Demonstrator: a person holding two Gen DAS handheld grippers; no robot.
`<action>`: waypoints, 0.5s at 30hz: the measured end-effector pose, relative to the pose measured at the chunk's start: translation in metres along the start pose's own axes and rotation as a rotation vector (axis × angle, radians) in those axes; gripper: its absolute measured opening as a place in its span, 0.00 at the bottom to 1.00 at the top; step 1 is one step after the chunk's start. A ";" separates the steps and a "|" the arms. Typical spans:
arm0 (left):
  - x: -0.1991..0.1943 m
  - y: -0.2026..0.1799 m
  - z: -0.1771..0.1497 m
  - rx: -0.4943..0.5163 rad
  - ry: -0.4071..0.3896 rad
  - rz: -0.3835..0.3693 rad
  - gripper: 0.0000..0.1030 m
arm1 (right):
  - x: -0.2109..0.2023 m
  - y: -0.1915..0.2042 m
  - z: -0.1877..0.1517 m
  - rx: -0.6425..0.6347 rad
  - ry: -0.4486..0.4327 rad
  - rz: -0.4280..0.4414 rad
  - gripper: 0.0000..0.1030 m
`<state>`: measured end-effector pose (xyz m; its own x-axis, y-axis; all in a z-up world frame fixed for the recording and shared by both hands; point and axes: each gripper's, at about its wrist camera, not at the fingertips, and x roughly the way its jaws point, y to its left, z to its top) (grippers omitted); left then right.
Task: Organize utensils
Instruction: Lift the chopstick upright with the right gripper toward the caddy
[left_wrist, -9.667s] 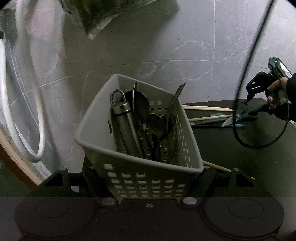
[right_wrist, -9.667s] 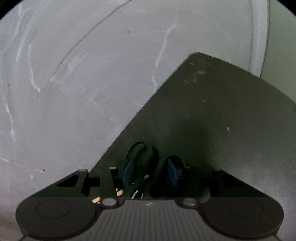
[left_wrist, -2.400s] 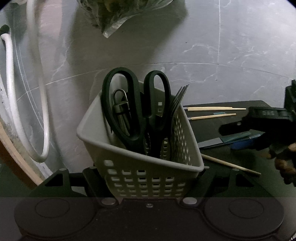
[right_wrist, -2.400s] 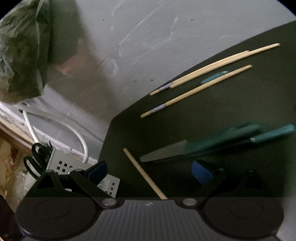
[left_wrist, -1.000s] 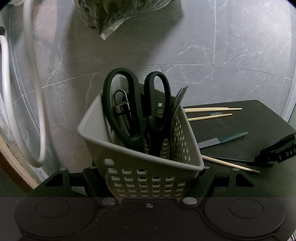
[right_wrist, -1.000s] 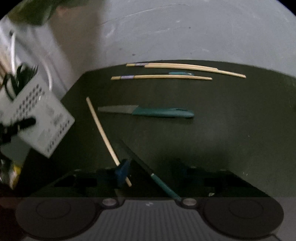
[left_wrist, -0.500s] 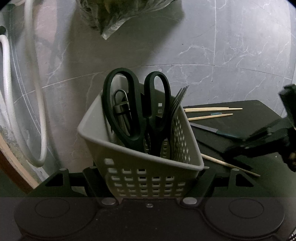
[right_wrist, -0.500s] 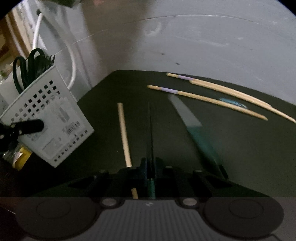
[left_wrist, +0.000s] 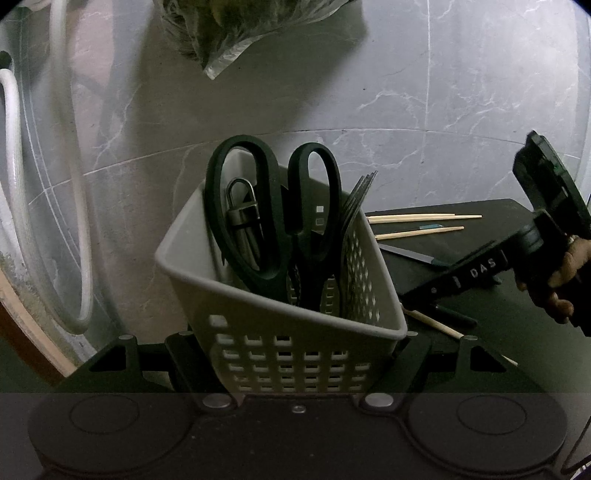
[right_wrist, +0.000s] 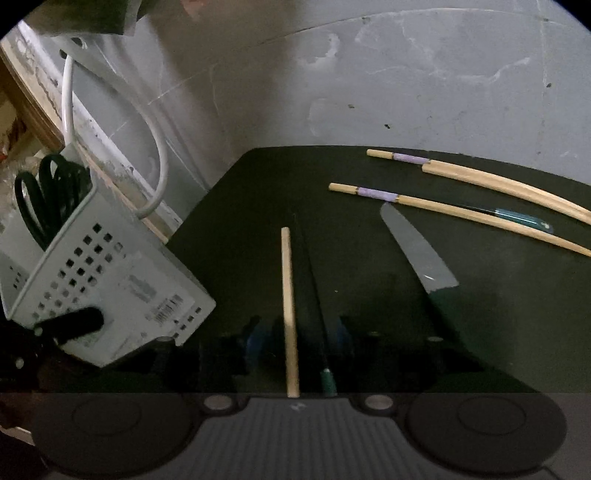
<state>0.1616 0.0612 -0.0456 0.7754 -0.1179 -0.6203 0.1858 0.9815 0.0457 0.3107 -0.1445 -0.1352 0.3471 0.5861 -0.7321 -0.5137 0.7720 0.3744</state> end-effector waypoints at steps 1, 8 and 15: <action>0.000 0.000 0.000 0.001 0.000 -0.001 0.74 | 0.002 0.002 0.002 -0.013 0.002 -0.006 0.52; 0.000 0.002 0.000 0.001 -0.003 -0.007 0.74 | 0.011 0.031 0.000 -0.178 0.039 -0.099 0.45; -0.001 0.004 -0.001 -0.005 -0.010 -0.013 0.74 | 0.012 0.045 -0.002 -0.230 0.090 -0.175 0.14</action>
<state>0.1609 0.0653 -0.0460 0.7787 -0.1324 -0.6133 0.1929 0.9807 0.0332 0.2901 -0.1028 -0.1280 0.3805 0.4172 -0.8253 -0.6198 0.7774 0.1073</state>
